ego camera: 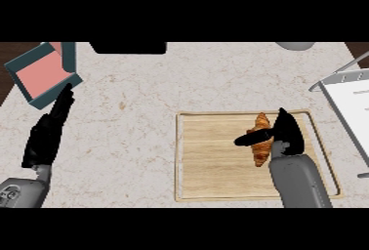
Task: Pick the croissant from the tray and place it in the tiered basket
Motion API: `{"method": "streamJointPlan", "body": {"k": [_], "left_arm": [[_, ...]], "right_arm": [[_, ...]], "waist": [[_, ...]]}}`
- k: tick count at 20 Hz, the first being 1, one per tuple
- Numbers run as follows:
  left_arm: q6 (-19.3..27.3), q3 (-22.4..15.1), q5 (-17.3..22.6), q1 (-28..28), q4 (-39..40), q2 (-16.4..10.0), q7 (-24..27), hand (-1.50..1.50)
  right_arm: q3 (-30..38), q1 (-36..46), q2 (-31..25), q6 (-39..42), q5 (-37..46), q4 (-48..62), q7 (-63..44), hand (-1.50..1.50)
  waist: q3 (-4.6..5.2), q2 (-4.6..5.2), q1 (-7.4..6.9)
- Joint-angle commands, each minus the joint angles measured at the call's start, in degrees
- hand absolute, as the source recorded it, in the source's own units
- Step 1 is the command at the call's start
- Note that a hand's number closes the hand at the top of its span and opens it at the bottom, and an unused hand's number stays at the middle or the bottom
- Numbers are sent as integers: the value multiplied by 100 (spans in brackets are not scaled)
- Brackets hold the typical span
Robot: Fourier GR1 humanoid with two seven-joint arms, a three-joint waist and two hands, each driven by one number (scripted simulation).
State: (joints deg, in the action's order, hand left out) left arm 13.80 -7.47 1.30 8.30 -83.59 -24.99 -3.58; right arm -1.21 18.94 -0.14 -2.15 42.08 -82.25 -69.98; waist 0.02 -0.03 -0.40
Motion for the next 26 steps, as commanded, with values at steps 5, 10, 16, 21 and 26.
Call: {"method": "streamJointPlan", "body": {"k": [5, 10, 16, 21, 26], "left_arm": [[108, 28, -204, 61, 316, 241, 277, 0], [-35, 151, -149, 39, 203, 170, 137, 0], [-221, 312, -117, 62, 80, 97, -41, 0], [-230, 376, -140, -15, 350, 260, 283, 0], [-310, 122, -263, 291, 39, 229, 18, 0]], "right_arm": [[-127, 233, 12, -128, -781, 821, -859, 150], [-298, 357, -144, 860, -290, 666, -502, 150], [-115, 364, 5, -270, -446, 492, -489, 150], [-169, 525, 9, -345, -101, -306, -1106, 150], [1126, 1926, -768, -1023, 1025, 1313, -654, 150]], "waist": [[-1, 31, -30], [2, 0, 28], [-3, 0, 13], [5, -15, 71], [5, 178, -316]]}}
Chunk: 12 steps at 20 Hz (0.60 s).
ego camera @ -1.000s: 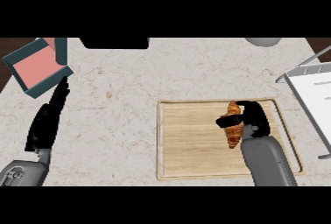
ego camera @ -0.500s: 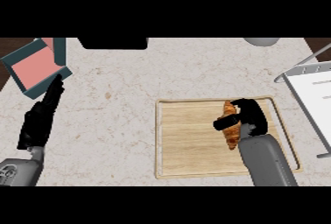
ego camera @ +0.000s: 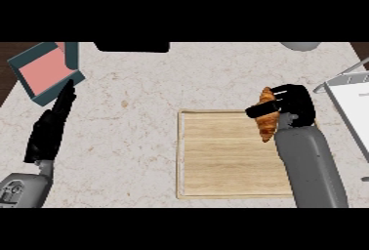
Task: Pick the croissant from the tray and place it in the tiered basket
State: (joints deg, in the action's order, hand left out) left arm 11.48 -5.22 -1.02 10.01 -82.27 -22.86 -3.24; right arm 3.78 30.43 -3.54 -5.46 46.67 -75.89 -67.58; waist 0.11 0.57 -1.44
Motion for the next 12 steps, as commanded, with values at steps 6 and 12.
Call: {"method": "streamJointPlan", "body": {"k": [6, 12], "left_arm": [[-74, -106, -41, 304, -111, 41, -34, 0], [-110, -238, -139, 398, 27, 116, 34, 0]], "right_arm": [[1279, 1531, -1454, -1300, 1785, 1355, -696, 150], [1334, 2416, -2092, -1508, 3411, 2019, -980, 150]], "waist": [[-1, 231, -454], [13, 219, -554]]}}
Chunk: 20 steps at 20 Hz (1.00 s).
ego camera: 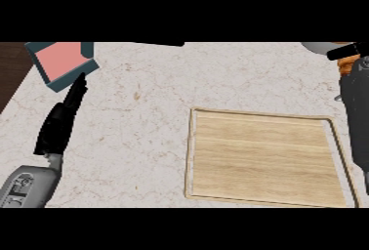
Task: Pick the croissant from the tray and place it in the tiered basket
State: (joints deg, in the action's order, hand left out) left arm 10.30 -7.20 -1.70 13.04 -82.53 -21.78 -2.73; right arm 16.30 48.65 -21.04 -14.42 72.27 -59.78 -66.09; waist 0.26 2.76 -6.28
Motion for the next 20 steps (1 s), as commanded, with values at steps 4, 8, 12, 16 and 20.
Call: {"method": "streamJointPlan", "body": {"k": [4, 8, 12, 16, 20], "left_arm": [[84, -159, -143, 151, -25, 147, -130, 0], [-26, -20, -50, 155, 156, 61, -66, 0], [-27, 33, -3, 83, 113, 76, -128, 0], [137, -28, -161, -54, 119, 179, -58, 0], [67, 130, -124, -145, 40, 32, -23, 0]], "right_arm": [[178, 1149, -636, -372, 1686, 1052, -1318, 150], [252, 1787, -837, 312, 2312, 1751, -1474, 150], [573, 2350, -819, 302, 2419, 2240, -1485, 150], [882, 2393, -890, -341, 2448, 2531, -1174, 150], [1030, 2348, -1115, -188, 2573, 3130, -789, 150]], "waist": [[-10, -26, -95], [-4, -58, -61], [-17, -103, 37], [-28, -132, 174], [-30, -169, 282]]}}
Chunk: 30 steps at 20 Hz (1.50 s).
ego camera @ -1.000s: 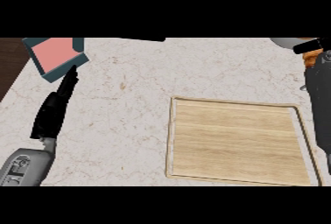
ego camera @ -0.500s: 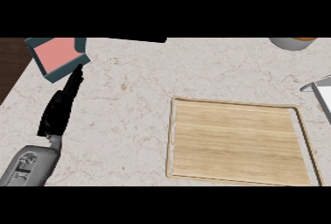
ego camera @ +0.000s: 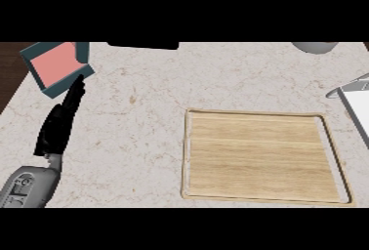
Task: Pick the croissant from the tray and place it in the tiered basket
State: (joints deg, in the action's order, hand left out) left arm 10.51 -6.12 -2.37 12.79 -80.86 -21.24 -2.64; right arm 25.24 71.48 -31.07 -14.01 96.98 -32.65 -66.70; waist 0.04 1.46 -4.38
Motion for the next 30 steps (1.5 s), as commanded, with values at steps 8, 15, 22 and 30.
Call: {"method": "streamJointPlan", "body": {"k": [8, 15, 22, 30], "left_arm": [[173, 25, -177, -50, 191, 145, 86, 0], [94, 178, -99, -390, -195, 9, -98, 0], [135, 111, -277, -490, -297, 195, -130, 0], [84, 313, -244, -223, -116, 193, -185, 0]], "right_arm": [[87, -34, -675, 767, 803, 1205, -930, 150], [234, -303, -1196, 954, 803, 1274, -365, 150], [586, -470, -803, 775, 222, 1021, 15, 150], [1392, -967, -569, 114, -683, 531, 43, 150]], "waist": [[2, -23, 195], [-6, -132, 315], [-6, -132, 352], [-8, -138, 464]]}}
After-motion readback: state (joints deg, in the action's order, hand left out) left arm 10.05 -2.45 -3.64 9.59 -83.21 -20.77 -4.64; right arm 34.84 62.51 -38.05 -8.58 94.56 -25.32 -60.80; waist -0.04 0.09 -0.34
